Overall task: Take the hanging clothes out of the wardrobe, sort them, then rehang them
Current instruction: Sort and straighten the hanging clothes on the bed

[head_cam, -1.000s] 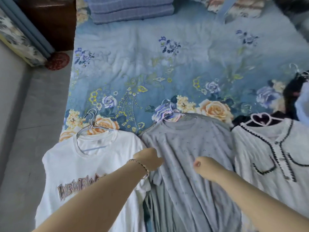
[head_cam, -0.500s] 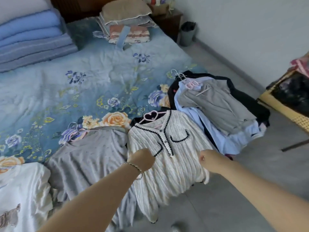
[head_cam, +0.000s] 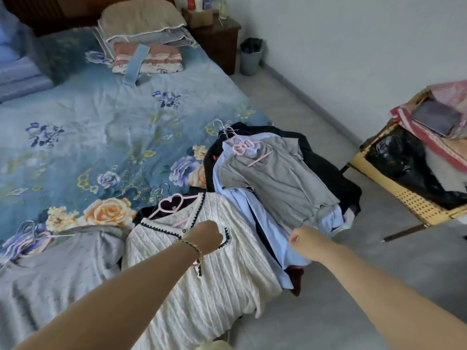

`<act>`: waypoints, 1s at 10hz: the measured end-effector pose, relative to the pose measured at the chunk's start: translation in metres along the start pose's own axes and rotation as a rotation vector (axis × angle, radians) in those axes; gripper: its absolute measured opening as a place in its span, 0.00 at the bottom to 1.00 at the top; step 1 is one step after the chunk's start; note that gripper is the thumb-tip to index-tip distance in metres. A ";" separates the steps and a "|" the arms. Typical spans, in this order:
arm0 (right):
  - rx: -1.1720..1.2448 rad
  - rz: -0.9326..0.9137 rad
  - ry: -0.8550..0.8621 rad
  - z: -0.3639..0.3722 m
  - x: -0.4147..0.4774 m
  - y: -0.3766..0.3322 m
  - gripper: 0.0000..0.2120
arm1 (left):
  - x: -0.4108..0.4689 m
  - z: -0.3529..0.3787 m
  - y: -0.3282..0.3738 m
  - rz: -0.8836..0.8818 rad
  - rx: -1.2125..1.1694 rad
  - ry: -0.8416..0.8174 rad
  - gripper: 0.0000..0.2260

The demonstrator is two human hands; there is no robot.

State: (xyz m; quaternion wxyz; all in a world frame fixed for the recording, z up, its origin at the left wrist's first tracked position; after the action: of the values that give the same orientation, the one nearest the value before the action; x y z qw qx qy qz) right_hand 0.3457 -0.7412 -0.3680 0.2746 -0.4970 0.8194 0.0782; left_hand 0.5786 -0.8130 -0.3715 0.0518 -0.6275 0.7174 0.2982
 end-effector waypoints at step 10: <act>-0.356 -0.541 0.224 -0.059 0.582 -0.053 0.26 | 0.329 0.093 0.065 -0.728 -0.284 0.154 0.10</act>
State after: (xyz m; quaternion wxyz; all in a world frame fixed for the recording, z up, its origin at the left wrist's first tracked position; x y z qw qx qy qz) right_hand 0.1619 -1.2405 -0.6180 0.1027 -0.7419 0.6565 0.0892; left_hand 0.4223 -1.0514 -0.5717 0.0127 -0.8623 0.4013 0.3086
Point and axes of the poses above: each hand's wrist, its own x-axis towards the middle knuckle, its own z-axis out of the palm, y = z × x, the point moved 3 cm from there along x, towards the middle knuckle, and after that the axes turned 14 degrees about y, right-handed, at the moved point
